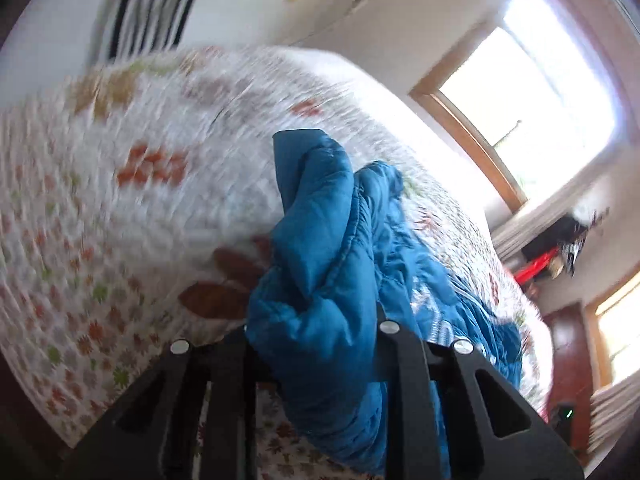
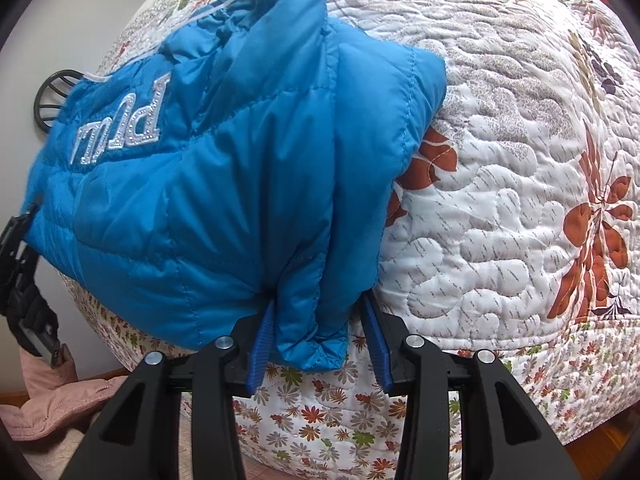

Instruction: Fold large clothes

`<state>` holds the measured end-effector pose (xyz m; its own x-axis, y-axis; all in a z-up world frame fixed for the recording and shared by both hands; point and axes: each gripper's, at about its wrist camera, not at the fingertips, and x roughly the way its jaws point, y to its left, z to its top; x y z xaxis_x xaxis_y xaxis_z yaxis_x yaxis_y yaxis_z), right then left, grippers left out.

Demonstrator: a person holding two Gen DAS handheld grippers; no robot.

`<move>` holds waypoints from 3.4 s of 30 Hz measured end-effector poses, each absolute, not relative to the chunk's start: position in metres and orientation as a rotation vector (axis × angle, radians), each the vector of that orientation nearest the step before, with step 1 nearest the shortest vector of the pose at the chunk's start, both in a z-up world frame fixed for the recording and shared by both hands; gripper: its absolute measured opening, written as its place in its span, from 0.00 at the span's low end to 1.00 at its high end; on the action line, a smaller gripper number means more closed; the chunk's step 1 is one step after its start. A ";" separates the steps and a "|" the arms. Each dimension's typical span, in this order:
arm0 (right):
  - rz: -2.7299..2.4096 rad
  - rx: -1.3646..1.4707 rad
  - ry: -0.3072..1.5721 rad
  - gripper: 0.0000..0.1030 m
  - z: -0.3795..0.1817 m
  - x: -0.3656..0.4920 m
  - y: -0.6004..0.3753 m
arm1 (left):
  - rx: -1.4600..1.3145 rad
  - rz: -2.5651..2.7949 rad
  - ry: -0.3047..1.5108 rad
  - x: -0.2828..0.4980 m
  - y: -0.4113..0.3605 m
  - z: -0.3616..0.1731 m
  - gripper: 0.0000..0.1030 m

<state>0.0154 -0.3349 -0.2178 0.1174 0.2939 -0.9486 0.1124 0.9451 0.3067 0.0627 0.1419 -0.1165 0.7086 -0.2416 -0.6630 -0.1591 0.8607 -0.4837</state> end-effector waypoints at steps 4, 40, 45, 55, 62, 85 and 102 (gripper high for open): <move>0.123 0.318 1.468 0.40 -0.211 0.011 -0.340 | -0.304 -0.089 0.756 0.057 0.090 -0.073 0.19; 0.012 0.235 1.363 0.42 -0.113 -0.019 -0.344 | 0.357 -0.380 0.978 0.052 -0.149 -0.139 0.30; 0.018 0.228 1.375 0.42 -0.116 -0.018 -0.336 | 0.396 -0.362 0.972 0.050 -0.156 -0.144 0.31; 0.032 0.195 1.337 0.43 -0.101 -0.017 -0.330 | 0.310 -0.396 0.958 0.036 -0.143 -0.099 0.47; 0.067 0.187 1.310 0.46 -0.089 -0.011 -0.324 | 0.020 -0.456 0.941 0.029 -0.070 -0.039 0.48; 0.198 0.185 1.396 0.83 -0.083 0.075 -0.234 | 0.191 -0.173 1.026 0.105 -0.046 -0.121 0.47; 0.427 0.372 1.217 0.18 -0.044 0.066 -0.265 | 0.019 -0.186 0.961 0.107 -0.013 -0.083 0.47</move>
<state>0.0659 -0.2653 -0.0436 0.2862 0.5042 -0.8148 -0.1156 0.8623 0.4930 0.1071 -0.0134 -0.0834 0.5580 -0.1497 -0.8163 0.1663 0.9838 -0.0668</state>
